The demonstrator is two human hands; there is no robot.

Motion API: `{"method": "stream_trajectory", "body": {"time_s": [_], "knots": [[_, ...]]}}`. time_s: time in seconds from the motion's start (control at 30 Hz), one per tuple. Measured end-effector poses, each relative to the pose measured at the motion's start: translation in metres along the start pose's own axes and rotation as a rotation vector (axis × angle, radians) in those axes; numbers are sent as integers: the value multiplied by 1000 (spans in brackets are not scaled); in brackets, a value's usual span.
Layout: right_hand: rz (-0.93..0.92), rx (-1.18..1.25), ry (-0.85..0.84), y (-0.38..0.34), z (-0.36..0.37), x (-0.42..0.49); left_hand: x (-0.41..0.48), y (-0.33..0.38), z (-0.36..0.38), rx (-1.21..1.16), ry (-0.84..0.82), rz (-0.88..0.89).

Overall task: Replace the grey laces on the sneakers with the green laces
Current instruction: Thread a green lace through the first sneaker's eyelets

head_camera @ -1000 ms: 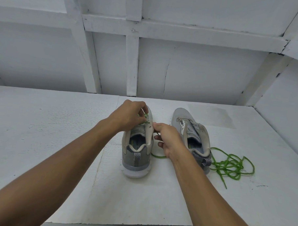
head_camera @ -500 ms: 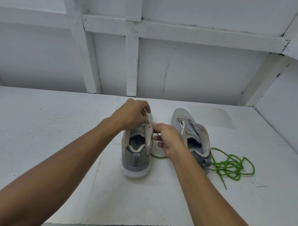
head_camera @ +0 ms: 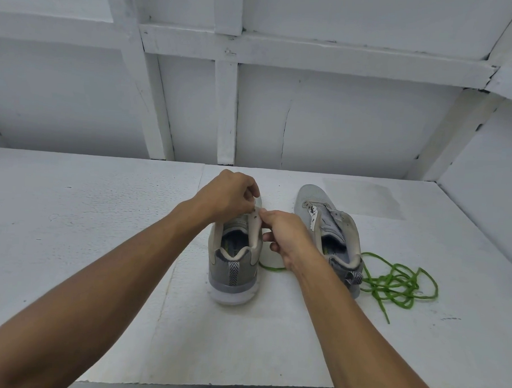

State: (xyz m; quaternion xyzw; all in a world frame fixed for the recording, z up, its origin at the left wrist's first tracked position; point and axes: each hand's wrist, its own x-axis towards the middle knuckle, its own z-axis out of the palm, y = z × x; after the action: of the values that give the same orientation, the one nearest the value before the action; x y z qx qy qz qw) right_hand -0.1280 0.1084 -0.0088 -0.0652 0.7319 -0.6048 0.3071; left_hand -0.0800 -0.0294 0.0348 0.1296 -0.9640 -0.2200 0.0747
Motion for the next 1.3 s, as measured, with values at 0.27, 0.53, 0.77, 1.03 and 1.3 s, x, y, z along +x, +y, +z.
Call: {"method": "stream_trajectory", "body": {"time_s": [0.27, 0.53, 0.77, 1.03, 1.3], "knots": [[-99, -111, -42, -9, -1, -3, -6, -2, 10, 56, 22, 5], [-249, -413, 60, -9, -1, 9, -25, -7, 14, 136, 228, -25], [-395, -490, 129, -19, -9, 12, -73, -32, 35, -377, 406, -377], [-376, 983, 70, -110, -75, 10, -81, -26, 59, -682, 510, -472], [-582, -815, 13, -35, -18, 1, -82, -23, 62, -965, 488, -584]]}}
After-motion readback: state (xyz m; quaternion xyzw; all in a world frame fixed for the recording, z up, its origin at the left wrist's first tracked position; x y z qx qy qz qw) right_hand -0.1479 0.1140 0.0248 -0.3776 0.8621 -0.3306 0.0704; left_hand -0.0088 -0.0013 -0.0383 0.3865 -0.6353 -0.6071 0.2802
